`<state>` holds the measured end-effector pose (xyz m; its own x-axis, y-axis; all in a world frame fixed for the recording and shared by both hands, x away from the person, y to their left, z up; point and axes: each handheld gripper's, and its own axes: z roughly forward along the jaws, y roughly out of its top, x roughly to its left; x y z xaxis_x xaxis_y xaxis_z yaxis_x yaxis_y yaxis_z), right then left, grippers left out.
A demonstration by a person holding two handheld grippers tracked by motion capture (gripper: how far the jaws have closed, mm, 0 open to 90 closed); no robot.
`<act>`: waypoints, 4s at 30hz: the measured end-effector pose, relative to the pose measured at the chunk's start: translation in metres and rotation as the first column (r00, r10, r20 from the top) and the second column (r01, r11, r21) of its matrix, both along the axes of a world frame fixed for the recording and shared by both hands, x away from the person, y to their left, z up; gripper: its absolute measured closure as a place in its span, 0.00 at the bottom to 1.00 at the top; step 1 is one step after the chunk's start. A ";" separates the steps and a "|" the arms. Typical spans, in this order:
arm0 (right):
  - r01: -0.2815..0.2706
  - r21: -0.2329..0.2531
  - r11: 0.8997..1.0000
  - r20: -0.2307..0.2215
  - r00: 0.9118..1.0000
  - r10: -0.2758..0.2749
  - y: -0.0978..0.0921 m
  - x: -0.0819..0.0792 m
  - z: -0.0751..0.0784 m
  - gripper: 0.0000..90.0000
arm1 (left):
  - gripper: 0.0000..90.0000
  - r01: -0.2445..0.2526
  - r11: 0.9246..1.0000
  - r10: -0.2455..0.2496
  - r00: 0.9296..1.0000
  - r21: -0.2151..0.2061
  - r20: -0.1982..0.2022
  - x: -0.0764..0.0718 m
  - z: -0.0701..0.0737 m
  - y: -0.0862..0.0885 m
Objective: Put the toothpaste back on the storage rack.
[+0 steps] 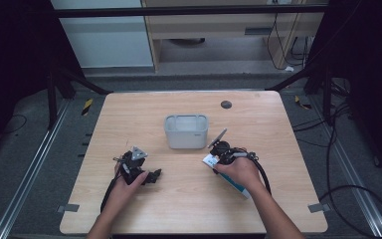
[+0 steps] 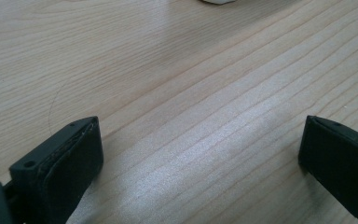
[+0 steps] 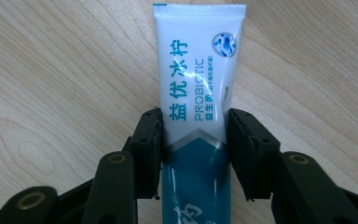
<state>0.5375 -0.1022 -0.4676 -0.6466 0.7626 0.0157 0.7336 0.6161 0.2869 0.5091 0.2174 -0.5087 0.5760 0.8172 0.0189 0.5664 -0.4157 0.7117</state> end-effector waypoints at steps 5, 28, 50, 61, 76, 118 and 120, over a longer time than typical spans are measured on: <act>-0.005 -0.006 1.000 0.000 1.000 0.005 0.000 0.000 0.001 0.65 | 0.00 0.000 1.000 0.000 1.000 0.000 0.000 0.000 0.000 0.000; -0.001 -0.025 1.000 0.013 1.000 0.002 0.001 -0.002 0.003 0.76 | 0.00 0.000 1.000 0.000 1.000 0.000 0.000 0.000 0.000 -0.001; 0.031 0.047 0.998 0.033 0.999 -0.032 -0.010 -0.006 0.010 0.88 | 0.00 0.000 1.000 0.000 1.000 0.000 0.000 0.000 0.000 -0.001; 0.059 0.095 0.994 0.071 0.995 -0.065 -0.023 -0.009 0.029 0.89 | 0.00 0.000 1.000 0.000 1.000 0.000 0.000 0.000 0.000 -0.001; 0.066 0.136 0.989 0.161 0.983 -0.087 -0.032 -0.012 0.067 0.89 | 0.00 0.000 1.000 0.000 1.000 -0.001 0.000 0.000 0.000 -0.001; 0.003 0.291 0.957 0.391 0.912 -0.122 -0.015 -0.017 0.131 0.89 | 0.00 -0.002 1.000 0.002 1.000 -0.003 0.002 0.000 0.000 -0.001; 0.002 0.297 0.955 0.399 0.908 -0.126 -0.014 -0.017 0.134 0.89 | 0.00 -0.001 1.000 0.001 1.000 -0.002 0.003 0.000 0.000 -0.001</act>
<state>0.5205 -0.1160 -0.3334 -0.5921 0.8057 -0.0180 0.5473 0.4184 0.7248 0.5096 0.2166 -0.5088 0.5753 0.8177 0.0191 0.5648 -0.4141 0.7138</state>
